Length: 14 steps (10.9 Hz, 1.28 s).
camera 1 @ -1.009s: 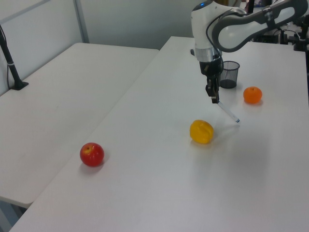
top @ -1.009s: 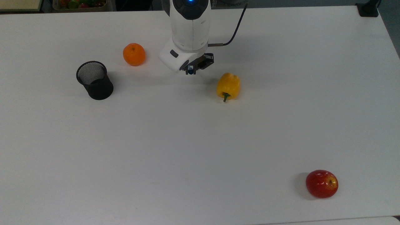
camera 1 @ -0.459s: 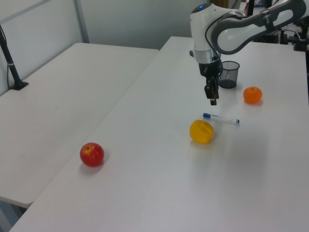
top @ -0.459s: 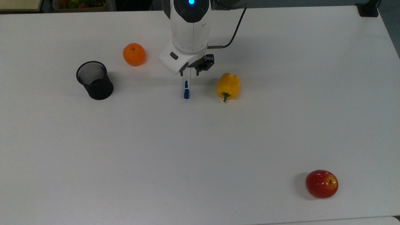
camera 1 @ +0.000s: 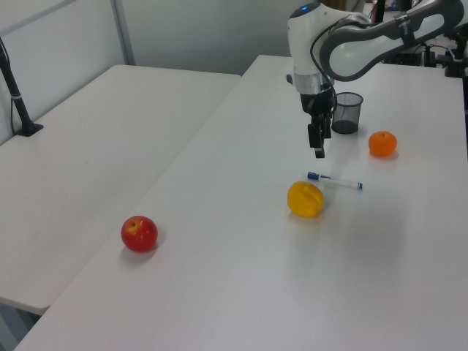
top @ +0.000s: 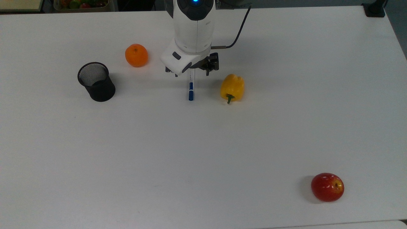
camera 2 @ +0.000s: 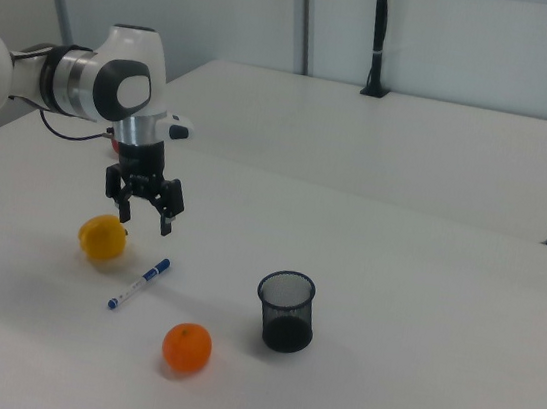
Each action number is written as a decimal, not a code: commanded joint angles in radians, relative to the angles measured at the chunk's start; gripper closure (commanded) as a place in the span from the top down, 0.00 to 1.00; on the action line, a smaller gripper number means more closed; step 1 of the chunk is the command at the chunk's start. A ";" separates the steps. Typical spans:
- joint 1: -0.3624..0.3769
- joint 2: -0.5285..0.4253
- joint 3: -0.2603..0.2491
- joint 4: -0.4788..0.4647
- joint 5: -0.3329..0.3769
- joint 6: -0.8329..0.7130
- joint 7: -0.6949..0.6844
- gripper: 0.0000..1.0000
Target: Take marker pen
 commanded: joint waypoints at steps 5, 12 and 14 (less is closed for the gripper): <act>-0.010 -0.261 -0.023 0.005 -0.032 -0.174 0.010 1.00; -0.086 -0.381 -0.008 0.003 -0.045 -0.242 0.009 1.00; -0.084 -0.381 -0.014 0.005 -0.040 -0.259 0.010 1.00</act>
